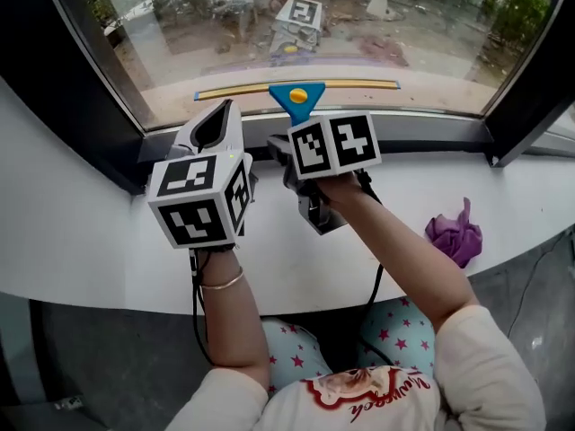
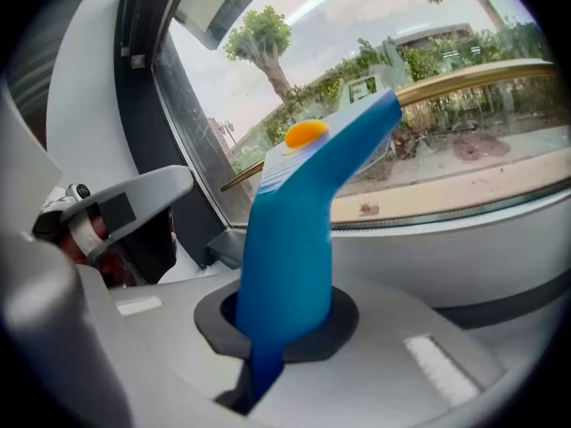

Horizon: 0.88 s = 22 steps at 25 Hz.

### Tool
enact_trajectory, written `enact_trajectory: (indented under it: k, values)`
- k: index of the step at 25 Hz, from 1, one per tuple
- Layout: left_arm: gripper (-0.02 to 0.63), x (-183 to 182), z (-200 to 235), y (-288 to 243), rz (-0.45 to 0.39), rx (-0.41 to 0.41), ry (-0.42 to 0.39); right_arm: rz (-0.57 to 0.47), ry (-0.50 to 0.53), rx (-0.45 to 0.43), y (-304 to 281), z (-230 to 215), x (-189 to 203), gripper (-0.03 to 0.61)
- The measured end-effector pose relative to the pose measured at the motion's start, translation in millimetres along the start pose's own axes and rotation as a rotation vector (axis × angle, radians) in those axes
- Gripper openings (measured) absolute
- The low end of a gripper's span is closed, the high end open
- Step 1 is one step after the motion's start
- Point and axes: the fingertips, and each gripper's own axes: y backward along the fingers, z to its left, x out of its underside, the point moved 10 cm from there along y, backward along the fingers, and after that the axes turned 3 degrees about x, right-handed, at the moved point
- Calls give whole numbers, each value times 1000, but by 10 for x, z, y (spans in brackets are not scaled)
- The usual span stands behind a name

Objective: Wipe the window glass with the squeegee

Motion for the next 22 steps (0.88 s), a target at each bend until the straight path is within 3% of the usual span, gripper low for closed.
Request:
enact_trajectory:
  k: [4, 8, 13, 15, 18, 20, 22]
  values:
    - [2, -131, 61, 209, -99, -40, -37, -68, 39, -32, 88, 172, -181, 28]
    - [2, -465, 254, 593, -158, -77, -44, -95, 94, -89, 208, 707, -531, 28]
    - [2, -1042, 481, 751, -247, -118, -173, -200, 207, -139, 370, 1228, -1267, 28]
    - [2, -1252, 541, 790, -277, -134, -227, -227, 202, -159, 478, 1365, -1509, 38]
    - [2, -1514, 612, 874, -310, -140, -261, -256, 114, -211, 654, 1546, -1758, 45]
    - [2, -1635, 648, 944, -338, -154, -281, -298, 131, -204, 786, 1677, -1840, 30]
    - [2, -1708, 684, 1002, -360, -166, -300, -339, 224, -147, 881, 1808, -1893, 28]
